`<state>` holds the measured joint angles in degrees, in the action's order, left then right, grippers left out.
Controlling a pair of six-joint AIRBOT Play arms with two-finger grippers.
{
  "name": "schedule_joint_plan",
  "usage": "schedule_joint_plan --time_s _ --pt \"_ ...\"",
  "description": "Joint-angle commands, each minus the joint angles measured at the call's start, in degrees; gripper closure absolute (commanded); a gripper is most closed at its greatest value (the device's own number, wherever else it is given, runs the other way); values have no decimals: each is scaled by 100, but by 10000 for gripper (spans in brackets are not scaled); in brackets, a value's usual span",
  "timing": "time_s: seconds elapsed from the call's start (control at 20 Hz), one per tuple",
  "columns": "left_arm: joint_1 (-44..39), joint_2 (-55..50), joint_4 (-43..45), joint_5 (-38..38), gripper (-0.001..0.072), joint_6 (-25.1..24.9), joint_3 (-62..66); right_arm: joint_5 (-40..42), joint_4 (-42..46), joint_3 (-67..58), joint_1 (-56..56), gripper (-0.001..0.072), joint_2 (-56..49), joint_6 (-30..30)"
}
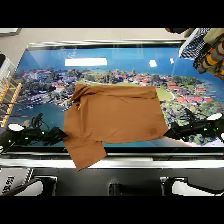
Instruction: Fold the clothes and pants, and hang the long-sleeved shirts on hangers.
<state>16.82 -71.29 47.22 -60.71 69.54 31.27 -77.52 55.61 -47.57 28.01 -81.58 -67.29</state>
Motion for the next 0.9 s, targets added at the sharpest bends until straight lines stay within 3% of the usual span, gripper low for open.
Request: schedule_joint_plan --time_s 0.0,0.2,0.3,0.5,0.65,0.85 --pt "-118 -103 -76 138 687 -98 26 -76 -232 -2 -7 680 4 4" --pt "-120 -96 -125 -149 694 -103 634 -11 -1320 -63 -199 681 192 424" --pt "-136 -35 -256 -350 695 -94 1248 245 -1338 -382 -715 682 428 448" --pt "-186 203 -262 -671 696 380 3178 1147 -776 -2264 -1720 682 754 -448" --pt "-149 426 168 -942 696 1086 5139 1174 68 -4328 -1982 683 881 -1373" --pt "-149 962 1392 -1355 695 2398 7477 863 1025 -6461 -1980 683 1543 -2015"
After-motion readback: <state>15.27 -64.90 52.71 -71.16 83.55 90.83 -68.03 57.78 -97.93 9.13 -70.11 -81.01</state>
